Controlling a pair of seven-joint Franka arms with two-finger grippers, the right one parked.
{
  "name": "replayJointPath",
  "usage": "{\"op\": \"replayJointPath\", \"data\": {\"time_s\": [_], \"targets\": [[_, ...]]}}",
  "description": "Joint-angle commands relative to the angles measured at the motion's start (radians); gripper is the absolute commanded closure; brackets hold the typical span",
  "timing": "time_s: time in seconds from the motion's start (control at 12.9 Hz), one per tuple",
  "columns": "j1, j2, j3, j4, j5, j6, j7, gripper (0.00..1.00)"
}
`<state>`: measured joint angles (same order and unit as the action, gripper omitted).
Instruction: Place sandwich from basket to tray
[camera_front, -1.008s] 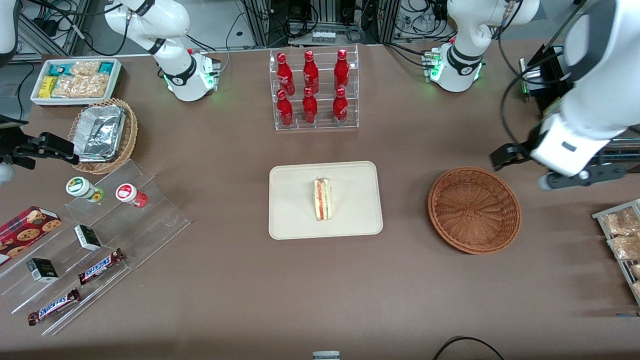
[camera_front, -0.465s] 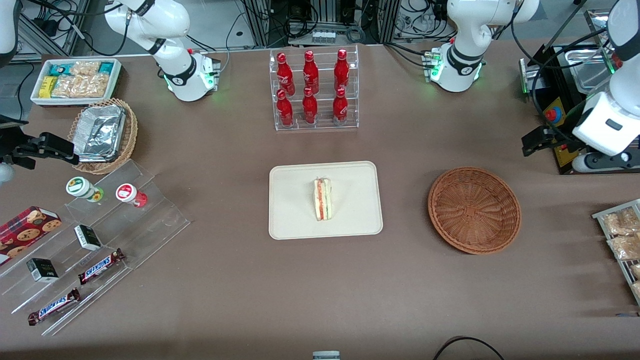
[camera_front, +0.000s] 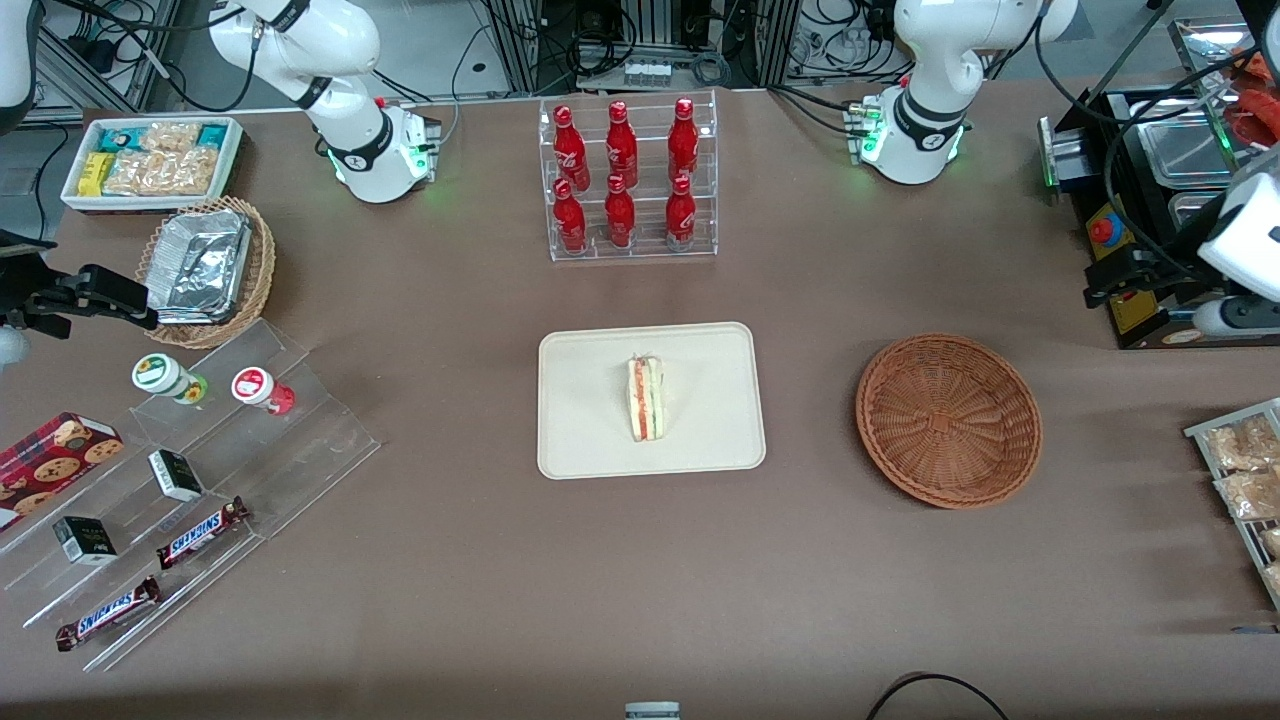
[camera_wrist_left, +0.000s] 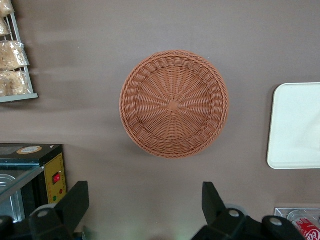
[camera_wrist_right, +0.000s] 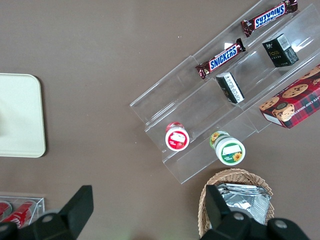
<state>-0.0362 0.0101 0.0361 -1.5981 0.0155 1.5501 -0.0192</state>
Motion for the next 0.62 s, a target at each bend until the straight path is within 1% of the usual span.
{"op": "replayJointPath", "data": {"time_s": [0.0, 0.16, 0.54], "targets": [[0.006, -0.021, -0.004, -0.020, -0.003, 0.021, 0.018, 0.00], [0.004, -0.004, -0.005, 0.003, -0.003, 0.016, 0.012, 0.00], [-0.008, -0.005, -0.013, 0.009, -0.005, 0.015, 0.010, 0.00]]}}
